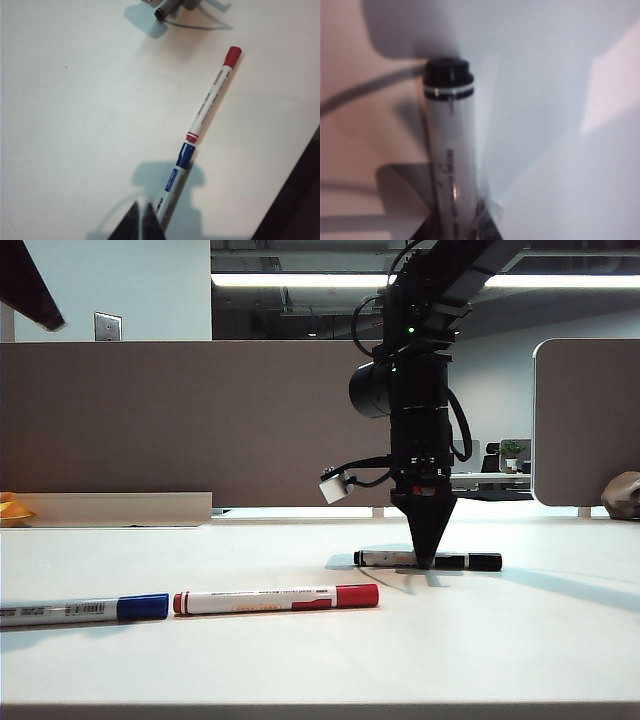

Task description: Pick up the markers one by one and line them up horizontally in a straight line on the table.

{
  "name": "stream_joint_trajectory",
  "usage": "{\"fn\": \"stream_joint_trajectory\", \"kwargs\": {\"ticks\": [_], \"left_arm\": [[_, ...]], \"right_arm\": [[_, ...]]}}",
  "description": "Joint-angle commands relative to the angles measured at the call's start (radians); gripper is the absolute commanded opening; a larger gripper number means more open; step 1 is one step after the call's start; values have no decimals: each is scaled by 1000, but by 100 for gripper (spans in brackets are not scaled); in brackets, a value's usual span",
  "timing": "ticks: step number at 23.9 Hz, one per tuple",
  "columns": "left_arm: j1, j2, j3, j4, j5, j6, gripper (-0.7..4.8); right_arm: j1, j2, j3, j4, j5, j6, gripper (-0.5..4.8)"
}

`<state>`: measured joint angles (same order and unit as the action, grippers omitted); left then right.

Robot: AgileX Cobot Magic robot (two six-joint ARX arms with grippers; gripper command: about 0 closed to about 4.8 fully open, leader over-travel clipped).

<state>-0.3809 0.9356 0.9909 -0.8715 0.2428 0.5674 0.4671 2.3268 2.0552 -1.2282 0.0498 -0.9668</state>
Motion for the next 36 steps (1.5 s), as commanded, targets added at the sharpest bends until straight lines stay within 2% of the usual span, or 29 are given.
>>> {"fn": "stream_joint_trajectory", "kwargs": {"ticks": [1, 13, 19, 23, 25, 26, 36], "left_arm": [[0, -4, 1, 10, 5, 0, 16], [1, -4, 1, 14, 6, 1, 16], [0, -4, 1, 10, 6, 0, 16], [0, -4, 1, 3, 6, 0, 16], [0, -4, 1, 3, 6, 0, 16], [1, -4, 1, 3, 6, 1, 16], [1, -4, 1, 10, 5, 1, 16]], "right_arm": [[1, 5, 0, -66, -3, 6, 106], [1, -51, 0, -135, -5, 5, 101], [1, -64, -11, -126, -60, 5, 89], [1, -64, -14, -114, -59, 1, 127], [0, -64, -15, -109, -53, 1, 203], [0, -64, -15, -101, -53, 1, 212], [1, -62, -39, -66, -76, 1, 212]]}}
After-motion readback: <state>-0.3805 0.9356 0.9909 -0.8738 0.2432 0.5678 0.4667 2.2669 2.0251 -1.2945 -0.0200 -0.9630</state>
